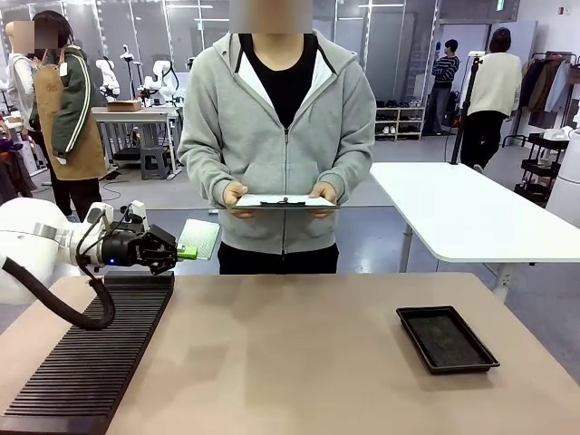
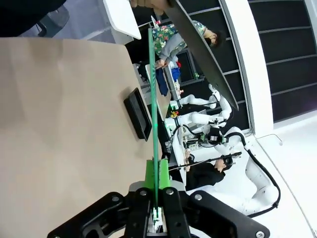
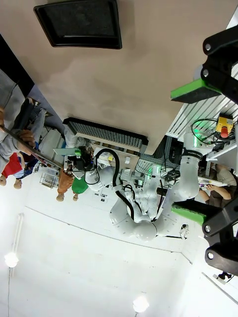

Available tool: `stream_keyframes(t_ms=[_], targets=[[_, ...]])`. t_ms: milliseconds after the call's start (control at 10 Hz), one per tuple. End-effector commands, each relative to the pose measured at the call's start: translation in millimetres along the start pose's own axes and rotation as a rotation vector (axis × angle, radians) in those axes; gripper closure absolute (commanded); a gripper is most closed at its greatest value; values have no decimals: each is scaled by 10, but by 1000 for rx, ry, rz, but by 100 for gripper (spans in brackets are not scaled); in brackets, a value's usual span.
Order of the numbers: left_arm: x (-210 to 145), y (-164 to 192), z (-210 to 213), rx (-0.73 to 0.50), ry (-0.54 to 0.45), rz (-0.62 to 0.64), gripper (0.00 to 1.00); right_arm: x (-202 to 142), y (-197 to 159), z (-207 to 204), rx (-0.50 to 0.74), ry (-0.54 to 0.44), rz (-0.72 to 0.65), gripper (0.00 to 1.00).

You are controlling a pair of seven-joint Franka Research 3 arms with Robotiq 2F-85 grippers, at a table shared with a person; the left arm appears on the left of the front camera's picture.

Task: Inspect the PCB.
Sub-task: Pick up the Blank PCB and present it to the human, then release the Blank PCB you were holding.

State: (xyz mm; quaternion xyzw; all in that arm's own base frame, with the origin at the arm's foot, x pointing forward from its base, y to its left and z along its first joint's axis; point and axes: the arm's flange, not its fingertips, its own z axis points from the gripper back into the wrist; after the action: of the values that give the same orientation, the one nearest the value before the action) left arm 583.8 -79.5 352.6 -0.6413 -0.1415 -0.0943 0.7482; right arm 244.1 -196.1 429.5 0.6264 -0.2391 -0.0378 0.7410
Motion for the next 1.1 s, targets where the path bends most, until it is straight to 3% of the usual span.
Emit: stream_keyframes(t_ms=[0,400,500,1000], targets=[[134,114,3,-43,-36,29,97,9,20,10,7,-3,10,0],[179,134,26,-107,-46,55,97,9,20,10,7,-3,10,0],[114,207,-11,-29,-45,27,97,9,20,10,7,-3,10,0],[114,207,-11,-29,-45,27,97,9,20,10,7,-3,10,0]])
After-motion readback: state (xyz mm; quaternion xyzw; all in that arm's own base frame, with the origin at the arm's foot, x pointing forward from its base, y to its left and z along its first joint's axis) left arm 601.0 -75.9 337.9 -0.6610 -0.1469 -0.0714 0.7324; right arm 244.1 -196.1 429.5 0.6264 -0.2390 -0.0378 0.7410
